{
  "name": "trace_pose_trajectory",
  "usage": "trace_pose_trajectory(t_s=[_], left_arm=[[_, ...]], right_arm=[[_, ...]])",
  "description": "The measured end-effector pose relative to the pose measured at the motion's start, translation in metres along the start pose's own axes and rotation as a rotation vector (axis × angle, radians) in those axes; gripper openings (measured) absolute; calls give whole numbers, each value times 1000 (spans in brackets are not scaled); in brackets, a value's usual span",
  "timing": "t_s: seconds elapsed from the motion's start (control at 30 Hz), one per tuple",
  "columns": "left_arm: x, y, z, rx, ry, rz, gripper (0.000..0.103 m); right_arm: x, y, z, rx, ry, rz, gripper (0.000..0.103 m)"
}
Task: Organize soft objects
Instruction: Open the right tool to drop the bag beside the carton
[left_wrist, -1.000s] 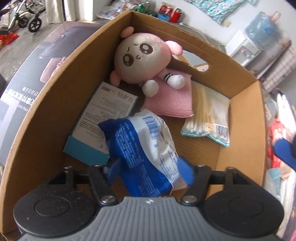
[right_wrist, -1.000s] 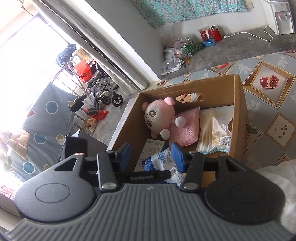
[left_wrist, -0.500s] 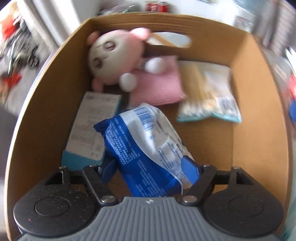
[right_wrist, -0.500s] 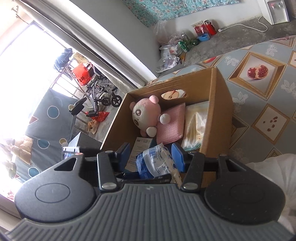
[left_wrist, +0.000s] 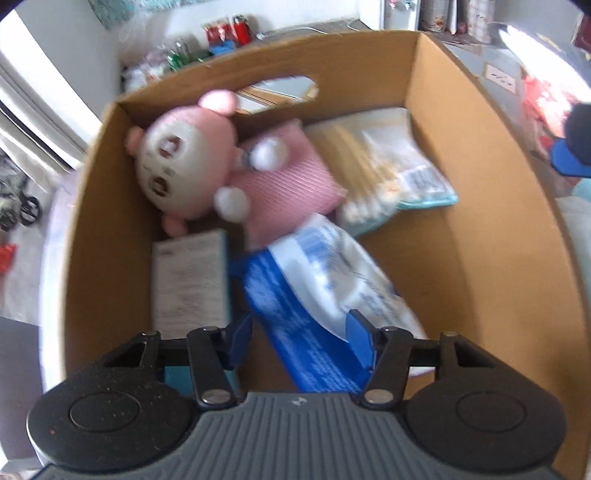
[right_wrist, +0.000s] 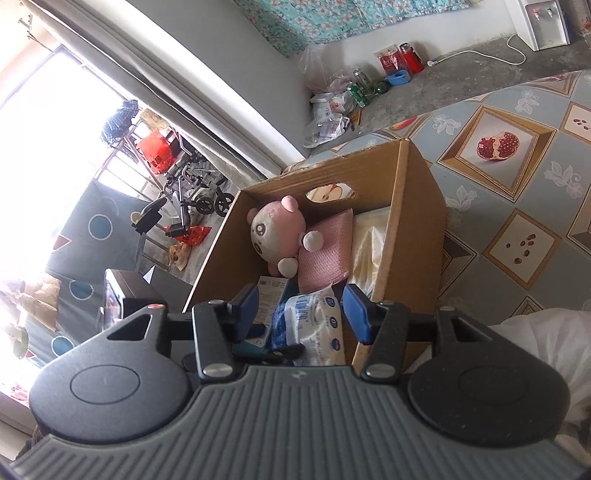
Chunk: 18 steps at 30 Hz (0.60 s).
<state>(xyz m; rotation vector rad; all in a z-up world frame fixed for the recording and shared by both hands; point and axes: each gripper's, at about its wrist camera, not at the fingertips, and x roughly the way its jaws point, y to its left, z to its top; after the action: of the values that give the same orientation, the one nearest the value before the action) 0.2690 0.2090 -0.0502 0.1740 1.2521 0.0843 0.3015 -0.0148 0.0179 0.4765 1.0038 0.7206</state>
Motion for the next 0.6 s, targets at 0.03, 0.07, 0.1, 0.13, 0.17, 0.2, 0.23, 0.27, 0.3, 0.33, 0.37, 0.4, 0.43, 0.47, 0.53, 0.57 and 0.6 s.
trace_pose_trajectory(t_s=[0.03,0.07,0.1,0.13,0.17,0.2,0.23,0.27,0.3,0.33,0.37,0.4,0.43,0.47,0.53,0.57,0.6], left_arm=[[-2,2,1,-6,1,3,59],[-4,6,1,-16,-3,2,59],[-6,9,0,-24,-6,5,58],[-9,11,-2,-33,-6,6,57],[-11,13,-5,-42,-3,0,57],[-14,14,-8,-50,0,-16,57],[-16,14,-12,-52,6,-39,57],[-18,14,-16,-43,12,-57,57],[-19,11,-20,-23,20,-65,57],[-19,5,-25,6,30,-64,57],[-19,1,-31,39,36,-60,57],[-19,-5,-35,74,40,-54,58],[-16,-11,-40,105,52,-48,58],[-13,-17,-43,130,73,-39,60],[-4,-25,-49,163,105,-14,61],[-1,-27,-51,173,111,6,61],[2,-28,-52,176,113,30,61]], right_arm=[[0,-1,0,0,0,-1,51],[-1,-1,-1,-1,0,-2,51],[-1,0,0,-1,-1,-2,51],[-1,-2,-1,-1,-2,-2,51],[-2,-2,-1,0,-1,-1,52],[-1,-2,-1,-1,-1,-2,52],[-1,-2,-1,-2,-1,-4,52],[-1,-2,-1,-3,-1,-5,52],[-1,-2,-2,-4,1,-5,52],[-1,-1,-2,-4,2,-5,52],[0,-1,-3,-3,4,-6,53],[0,-1,-3,-3,4,-6,53],[0,-1,-4,-2,5,-7,53],[0,-1,-4,-1,5,-7,53],[-1,-1,-4,0,4,-7,53],[-1,-1,-5,0,3,-7,53],[-2,-1,-5,0,3,-6,53]])
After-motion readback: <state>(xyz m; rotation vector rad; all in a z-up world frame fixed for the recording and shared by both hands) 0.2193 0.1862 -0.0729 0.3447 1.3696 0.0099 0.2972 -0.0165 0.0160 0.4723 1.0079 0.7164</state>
